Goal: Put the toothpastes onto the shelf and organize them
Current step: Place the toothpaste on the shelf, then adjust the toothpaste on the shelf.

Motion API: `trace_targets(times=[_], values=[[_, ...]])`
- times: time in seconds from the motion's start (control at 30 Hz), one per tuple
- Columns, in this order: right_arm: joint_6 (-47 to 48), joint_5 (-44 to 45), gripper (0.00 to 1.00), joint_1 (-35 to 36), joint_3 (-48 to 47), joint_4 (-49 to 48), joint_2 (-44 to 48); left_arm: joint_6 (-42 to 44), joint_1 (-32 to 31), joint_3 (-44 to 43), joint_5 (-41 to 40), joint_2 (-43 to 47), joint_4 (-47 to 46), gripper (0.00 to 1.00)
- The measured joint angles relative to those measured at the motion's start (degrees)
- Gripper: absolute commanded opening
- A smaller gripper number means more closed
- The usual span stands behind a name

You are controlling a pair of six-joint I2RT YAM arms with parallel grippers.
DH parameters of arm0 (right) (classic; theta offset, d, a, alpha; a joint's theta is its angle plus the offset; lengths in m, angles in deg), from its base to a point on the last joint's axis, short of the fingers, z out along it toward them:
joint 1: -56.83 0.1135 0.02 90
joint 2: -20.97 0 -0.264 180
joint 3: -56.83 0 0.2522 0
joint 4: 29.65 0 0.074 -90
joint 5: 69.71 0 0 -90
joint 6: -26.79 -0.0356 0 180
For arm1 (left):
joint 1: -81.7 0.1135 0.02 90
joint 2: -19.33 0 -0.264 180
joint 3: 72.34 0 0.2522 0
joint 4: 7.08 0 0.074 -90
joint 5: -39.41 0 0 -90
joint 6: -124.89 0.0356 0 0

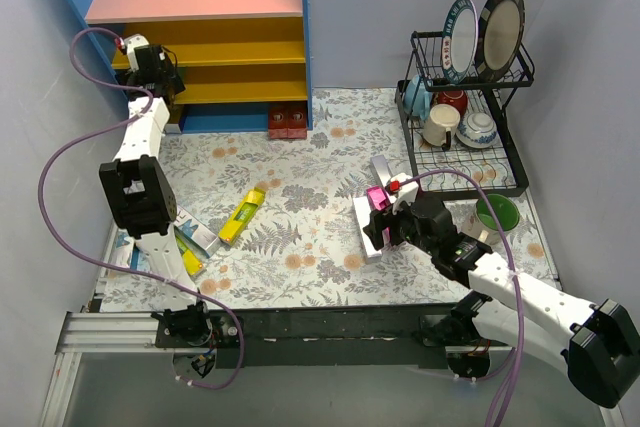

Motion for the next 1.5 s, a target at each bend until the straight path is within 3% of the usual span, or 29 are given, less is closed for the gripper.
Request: trace_targets(times=[0.23, 0.4, 0.5, 0.53, 0.7, 0.8, 1.07, 1.5], values=[[0.0, -0.1, 0.88, 0.0, 0.8, 0.1, 0.7, -4.6, 0.0, 5.5, 3.0, 6.0, -2.7, 0.88], [0.0, -0.3, 0.88, 0.0, 0.8, 0.0, 0.9, -9.6, 0.3, 11.7, 4.9, 11.8, -4.0, 0.84], [0.0, -0.3, 0.89, 0.0, 1.0, 0.0, 1.1, -15.0, 1.8, 17.9, 7.7, 15.9, -6.6, 0.79], [0.0, -0.4, 0.88, 0.0, 1.1, 0.0, 1.2, -17.5, 3.0, 20.6, 9.0, 17.4, -8.0, 0.72], [-0.1, -0.3, 0.88, 0.0, 1.7, 0.0, 1.4, -27.0, 10.0, 32.0, 17.0, 22.3, -15.3, 0.58], [-0.1, -0.3, 0.88, 0.0, 1.7, 0.0, 1.4, -30.8, 13.2, 35.1, 21.3, 22.7, -18.8, 0.52], [-0.1, -0.3, 0.88, 0.0, 1.7, 0.0, 1.4, -34.9, 13.6, 36.0, 28.6, 21.9, -24.4, 0.44], [-0.1, -0.4, 0.88, 0.0, 1.7, -0.1, 0.5, -36.0, 13.6, 33.5, 33.8, 14.1, -24.5, 0.43]])
